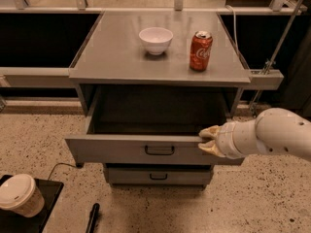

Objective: Open top drawer

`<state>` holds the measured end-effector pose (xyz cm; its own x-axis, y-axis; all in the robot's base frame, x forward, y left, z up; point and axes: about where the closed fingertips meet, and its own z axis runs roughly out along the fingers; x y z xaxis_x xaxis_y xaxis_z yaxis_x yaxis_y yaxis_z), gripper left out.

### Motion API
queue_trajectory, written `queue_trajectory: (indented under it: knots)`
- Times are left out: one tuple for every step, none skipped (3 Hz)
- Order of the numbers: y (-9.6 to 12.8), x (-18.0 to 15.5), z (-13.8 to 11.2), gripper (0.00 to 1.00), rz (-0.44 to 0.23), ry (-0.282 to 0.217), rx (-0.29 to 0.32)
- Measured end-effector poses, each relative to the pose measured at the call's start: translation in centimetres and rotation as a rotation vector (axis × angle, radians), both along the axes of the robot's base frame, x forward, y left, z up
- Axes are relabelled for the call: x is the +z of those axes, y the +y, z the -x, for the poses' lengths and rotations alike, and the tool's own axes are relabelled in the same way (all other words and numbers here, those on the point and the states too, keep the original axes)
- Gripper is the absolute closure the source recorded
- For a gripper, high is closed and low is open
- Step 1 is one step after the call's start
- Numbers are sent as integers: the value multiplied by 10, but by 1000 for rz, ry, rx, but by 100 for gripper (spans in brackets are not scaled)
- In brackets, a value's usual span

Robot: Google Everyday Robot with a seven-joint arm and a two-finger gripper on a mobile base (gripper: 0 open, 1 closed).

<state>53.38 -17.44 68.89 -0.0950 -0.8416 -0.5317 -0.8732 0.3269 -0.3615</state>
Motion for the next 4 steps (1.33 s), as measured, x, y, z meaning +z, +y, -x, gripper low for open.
queue_trajectory:
  knots:
    - [-1, -3, 10, 100, -2, 11, 6]
    - [0, 0, 10, 100, -2, 11, 6]
    - [-1, -3, 21, 100, -6, 23, 11]
    - [-1, -1, 21, 100, -6, 23, 11]
